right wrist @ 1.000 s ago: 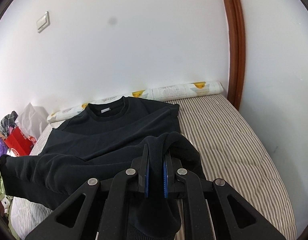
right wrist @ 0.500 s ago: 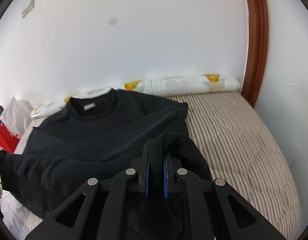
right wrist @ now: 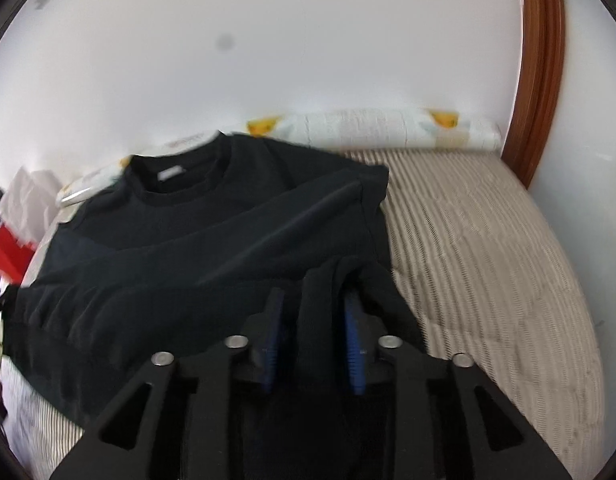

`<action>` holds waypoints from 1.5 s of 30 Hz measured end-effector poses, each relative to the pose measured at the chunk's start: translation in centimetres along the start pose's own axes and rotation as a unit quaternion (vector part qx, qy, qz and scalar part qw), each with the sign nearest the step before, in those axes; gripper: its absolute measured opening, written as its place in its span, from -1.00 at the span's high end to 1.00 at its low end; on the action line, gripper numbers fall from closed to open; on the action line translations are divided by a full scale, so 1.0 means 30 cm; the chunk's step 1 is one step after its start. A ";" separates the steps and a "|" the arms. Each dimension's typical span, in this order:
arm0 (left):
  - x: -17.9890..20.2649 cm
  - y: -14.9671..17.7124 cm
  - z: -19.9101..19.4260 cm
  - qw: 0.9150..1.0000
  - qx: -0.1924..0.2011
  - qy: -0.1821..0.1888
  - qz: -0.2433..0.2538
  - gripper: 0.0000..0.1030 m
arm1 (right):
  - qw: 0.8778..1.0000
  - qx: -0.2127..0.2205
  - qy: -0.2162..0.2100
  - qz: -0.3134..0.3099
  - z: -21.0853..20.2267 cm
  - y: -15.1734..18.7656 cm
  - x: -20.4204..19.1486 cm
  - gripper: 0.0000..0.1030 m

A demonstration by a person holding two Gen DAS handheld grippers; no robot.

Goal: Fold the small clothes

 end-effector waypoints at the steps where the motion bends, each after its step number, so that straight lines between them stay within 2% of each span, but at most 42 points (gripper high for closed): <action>1: -0.003 0.007 -0.014 1.000 0.003 0.002 0.000 0.58 | 1.000 0.012 0.008 -0.001 -0.040 0.005 0.018 0.03; 3: -0.024 0.035 -0.045 1.000 0.010 -0.001 -0.004 0.33 | 0.999 0.025 0.019 0.006 -0.106 0.020 0.068 0.02; 4: -0.033 0.047 -0.053 1.000 0.011 -0.001 -0.005 0.11 | 0.999 0.025 0.027 0.015 -0.124 0.029 0.097 0.02; 5: -0.048 0.069 -0.066 1.000 0.011 0.002 -0.008 0.00 | 0.999 0.023 0.036 0.027 -0.136 0.041 0.128 0.02; 8: -0.083 0.118 -0.092 1.000 0.009 0.014 -0.019 0.00 | 0.998 -0.004 0.033 0.057 -0.124 0.099 0.195 0.02; 12: -0.137 0.184 -0.111 1.000 0.000 0.001 -0.019 -0.02 | 0.997 -0.032 0.006 0.074 -0.098 0.173 0.209 0.02; 15: -0.167 0.213 -0.094 1.000 -0.012 -0.004 -0.020 -0.04 | 0.997 -0.036 -0.010 0.075 -0.085 0.191 0.191 0.01; 23: -0.148 0.233 -0.010 0.998 -0.048 0.026 -0.022 -0.04 | 0.993 -0.061 -0.038 0.099 0.005 0.189 0.172 -0.01; 27: -0.130 0.227 0.021 0.998 -0.055 0.026 -0.017 -0.01 | 0.990 -0.068 -0.048 0.111 0.038 0.183 0.172 -0.01; 30: -0.120 0.236 0.028 0.998 -0.055 0.030 -0.018 0.18 | 0.991 -0.064 -0.049 0.107 0.041 0.181 0.159 0.06; 34: -0.105 0.233 0.009 0.999 -0.048 0.025 -0.005 0.70 | 0.992 -0.056 -0.059 0.094 0.022 0.182 0.131 0.50; 35: -0.103 0.231 0.001 0.999 -0.044 0.024 -0.005 0.74 | 0.993 -0.053 -0.059 0.091 0.013 0.184 0.128 0.57; 40: -0.104 0.243 -0.068 0.999 -0.027 0.018 -0.004 0.83 | 0.993 -0.047 -0.063 0.088 -0.052 0.206 0.110 0.63; 45: -0.110 0.318 -0.158 0.999 -0.031 0.028 -0.010 0.83 | 0.994 -0.043 -0.063 0.074 -0.162 0.266 0.096 0.63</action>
Point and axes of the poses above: each gripper's, at about its wrist camera, not at the fingertips, and z roughly the way its jaws point, x to its right, y to its underside, the point moved 9 cm from there along z, roughly the way its jaws point, and after that the axes turned 5 degrees about -x, right-handed, at the moved point
